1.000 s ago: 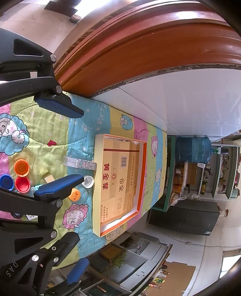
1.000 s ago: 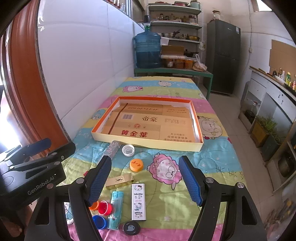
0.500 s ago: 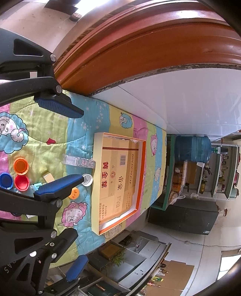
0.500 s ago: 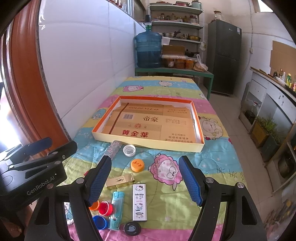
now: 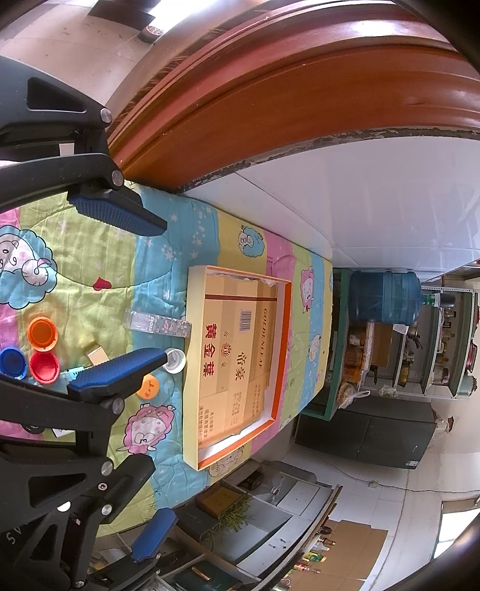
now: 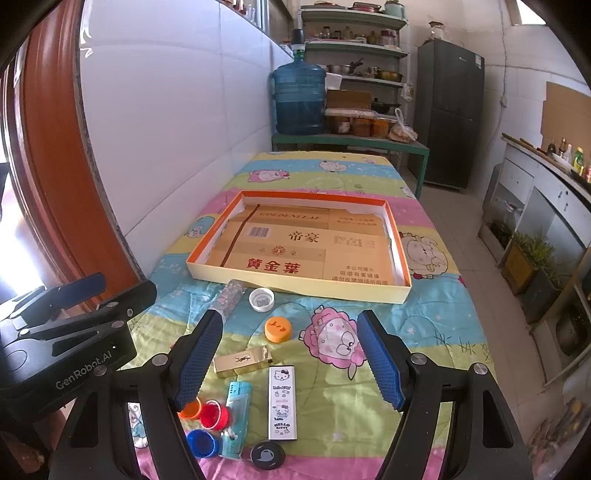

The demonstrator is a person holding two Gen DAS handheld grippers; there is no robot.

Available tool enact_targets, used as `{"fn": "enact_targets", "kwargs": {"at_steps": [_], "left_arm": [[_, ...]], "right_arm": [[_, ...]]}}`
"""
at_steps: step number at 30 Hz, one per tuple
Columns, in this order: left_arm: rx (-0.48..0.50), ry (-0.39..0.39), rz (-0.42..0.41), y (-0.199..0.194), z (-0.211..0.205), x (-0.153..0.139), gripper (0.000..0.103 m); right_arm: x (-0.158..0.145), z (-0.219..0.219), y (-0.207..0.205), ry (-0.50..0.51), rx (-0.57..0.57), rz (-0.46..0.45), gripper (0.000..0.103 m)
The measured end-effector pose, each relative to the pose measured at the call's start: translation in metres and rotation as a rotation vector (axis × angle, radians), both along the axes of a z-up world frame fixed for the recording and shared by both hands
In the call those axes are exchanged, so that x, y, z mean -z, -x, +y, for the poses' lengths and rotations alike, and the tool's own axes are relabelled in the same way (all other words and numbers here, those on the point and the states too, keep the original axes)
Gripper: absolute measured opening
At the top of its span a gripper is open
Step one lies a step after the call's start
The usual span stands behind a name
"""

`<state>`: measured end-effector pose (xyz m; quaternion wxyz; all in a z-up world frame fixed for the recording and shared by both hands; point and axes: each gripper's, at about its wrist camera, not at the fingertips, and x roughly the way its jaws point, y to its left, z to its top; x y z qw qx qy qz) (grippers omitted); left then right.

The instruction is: Organize rigid objects

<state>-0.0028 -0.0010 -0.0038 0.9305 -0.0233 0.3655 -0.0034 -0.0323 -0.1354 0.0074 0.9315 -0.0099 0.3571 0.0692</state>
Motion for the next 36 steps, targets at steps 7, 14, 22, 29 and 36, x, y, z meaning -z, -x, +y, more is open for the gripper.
{"fn": "enact_targets", "kwargs": {"at_steps": [7,14,22,29,36], "left_arm": [[0.001,0.003,0.005,0.0001,0.0019,0.0009,0.063],[-0.003,-0.003,0.007,-0.0012,0.0044,0.0021,0.063],[0.003,-0.011,0.012,-0.0008,0.0065,0.0041,0.063],[0.005,-0.012,0.018,-0.0028,0.0056,0.0052,0.063],[0.006,-0.015,0.022,-0.0038,0.0051,0.0068,0.063]], "right_arm": [[0.0,0.0007,-0.0001,0.0,0.001,0.002,0.077],[0.0008,-0.0026,0.0005,-0.005,0.014,0.004,0.077],[0.0018,-0.004,0.0012,-0.004,0.012,0.005,0.077],[0.003,-0.004,0.0006,-0.007,0.017,0.011,0.077],[0.0046,-0.0048,-0.0001,-0.008,0.019,0.015,0.077]]}}
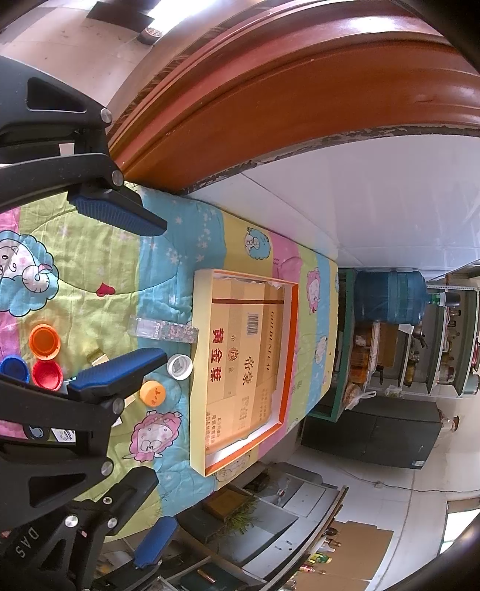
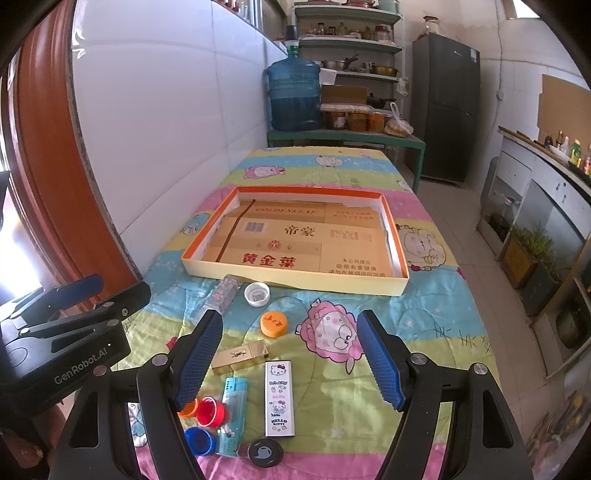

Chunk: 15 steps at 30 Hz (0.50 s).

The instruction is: Organize rigid objects

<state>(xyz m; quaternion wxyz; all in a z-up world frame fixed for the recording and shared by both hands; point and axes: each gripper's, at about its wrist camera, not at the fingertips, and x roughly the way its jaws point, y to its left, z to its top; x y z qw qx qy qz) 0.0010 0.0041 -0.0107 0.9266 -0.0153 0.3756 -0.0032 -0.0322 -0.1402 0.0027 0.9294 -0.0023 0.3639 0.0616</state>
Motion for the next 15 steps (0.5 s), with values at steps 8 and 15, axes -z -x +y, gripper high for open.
{"fn": "enact_targets", "kwargs": {"at_steps": [8,15], "left_arm": [[0.011,-0.001,0.01,0.0,0.003,0.008,0.063],[0.073,0.01,0.053,0.008,0.006,0.035,0.062]], "right_arm": [[0.009,-0.007,0.001,0.001,0.02,0.018,0.077],[0.037,-0.013,0.006,0.016,0.024,0.076,0.076]]}}
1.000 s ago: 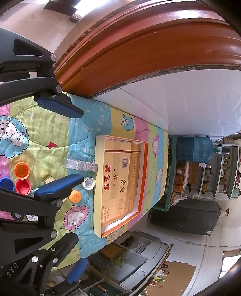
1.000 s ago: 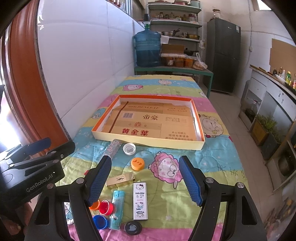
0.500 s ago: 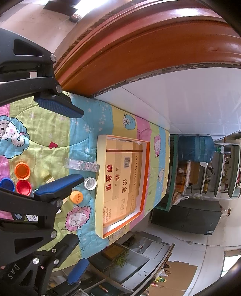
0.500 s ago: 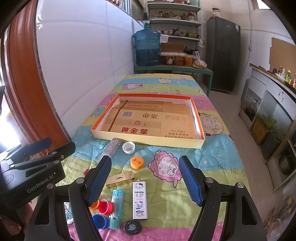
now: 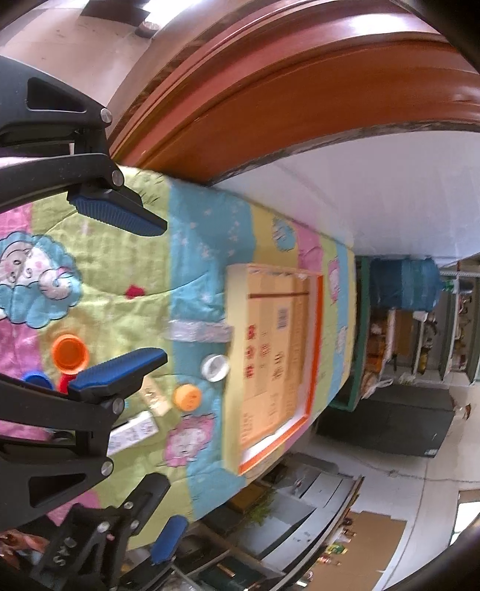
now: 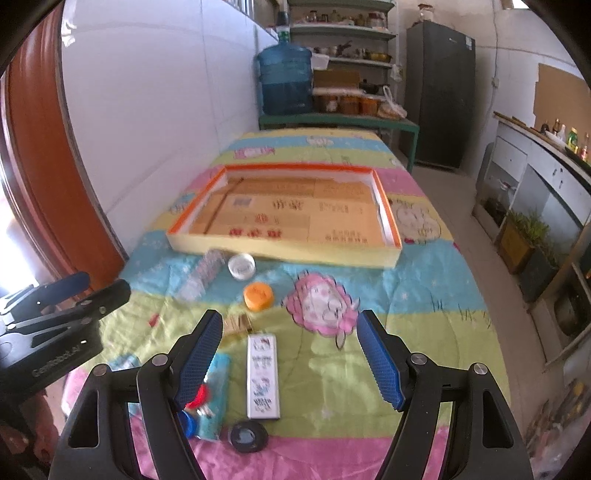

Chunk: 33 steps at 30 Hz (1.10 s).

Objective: Organize rigid objects
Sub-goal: 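Grasp the orange cap with the left tool while the right tool grasps the white Hello Kitty box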

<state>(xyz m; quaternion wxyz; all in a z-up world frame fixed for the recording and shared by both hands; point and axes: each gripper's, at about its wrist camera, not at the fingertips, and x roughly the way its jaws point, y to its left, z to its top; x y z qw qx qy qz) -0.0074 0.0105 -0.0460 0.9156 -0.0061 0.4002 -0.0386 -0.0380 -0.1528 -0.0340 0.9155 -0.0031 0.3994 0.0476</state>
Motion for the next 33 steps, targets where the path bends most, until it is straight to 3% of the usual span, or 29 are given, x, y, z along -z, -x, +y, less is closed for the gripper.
{"fn": "enact_targets", "kwargs": {"at_steps": [9,18,25,27,33], "left_arm": [[0.123,-0.009,0.046,0.025,-0.002,0.036,0.06],[0.293,-0.022,0.058,0.045,-0.014,0.051,0.06],[0.296,-0.039,0.055,0.035,-0.022,0.059,0.056],[0.3,-0.035,0.052,0.03,-0.023,0.059,0.049],[0.312,-0.027,0.037,0.022,-0.024,0.06,0.031]], "right_arm": [[0.035,0.001,0.01,0.023,-0.027,0.067,0.077],[0.046,0.003,0.013,0.016,-0.051,0.104,0.077],[0.05,0.004,0.013,0.015,-0.058,0.123,0.076],[0.051,0.003,0.013,0.011,-0.061,0.129,0.074],[0.057,0.007,0.007,-0.01,-0.099,0.161,0.049]]}}
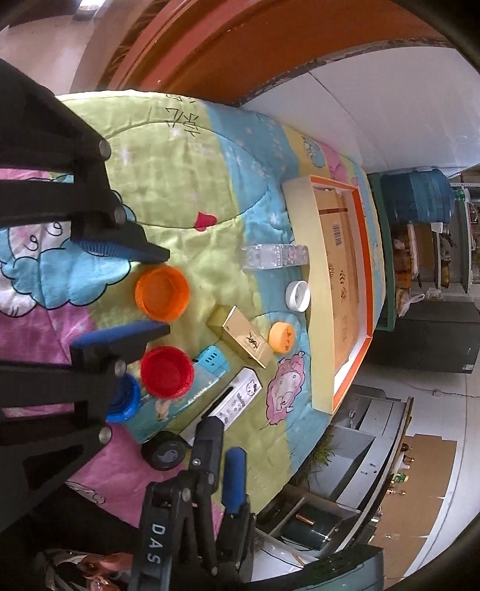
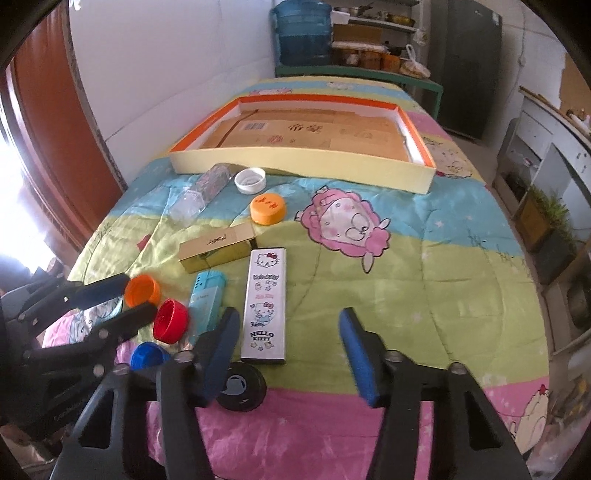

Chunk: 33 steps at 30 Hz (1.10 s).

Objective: Organize rigid objects
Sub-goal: 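Grasp the orange cap with the left tool while the right tool grasps the white Hello Kitty box, then carry the orange cap with the left tool while the right tool carries the Hello Kitty box into the tray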

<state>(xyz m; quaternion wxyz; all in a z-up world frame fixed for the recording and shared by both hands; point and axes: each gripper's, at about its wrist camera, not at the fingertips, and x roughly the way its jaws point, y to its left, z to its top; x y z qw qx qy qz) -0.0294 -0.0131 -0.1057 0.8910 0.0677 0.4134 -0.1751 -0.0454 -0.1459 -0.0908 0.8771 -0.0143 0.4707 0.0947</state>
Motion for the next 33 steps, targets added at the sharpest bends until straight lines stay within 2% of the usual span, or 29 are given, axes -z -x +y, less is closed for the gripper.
{"fn": "enact_targets", "kwargs": {"at_steps": [8,23,33], "left_arm": [[-0.01,0.033,-0.001,-0.004,0.004,0.001,0.031],[-0.04,0.096,0.015,-0.007,0.013,-0.009,0.03],[-0.037,0.094,-0.041,-0.007,0.009,-0.031,0.03]], "right_arm": [[0.008,0.014,-0.011,0.017,-0.054,0.017,0.027],[-0.006,0.006,-0.008,-0.031,-0.047,-0.017,0.026],[-0.028,-0.005,-0.01,-0.06,-0.028,-0.065,0.026]]}}
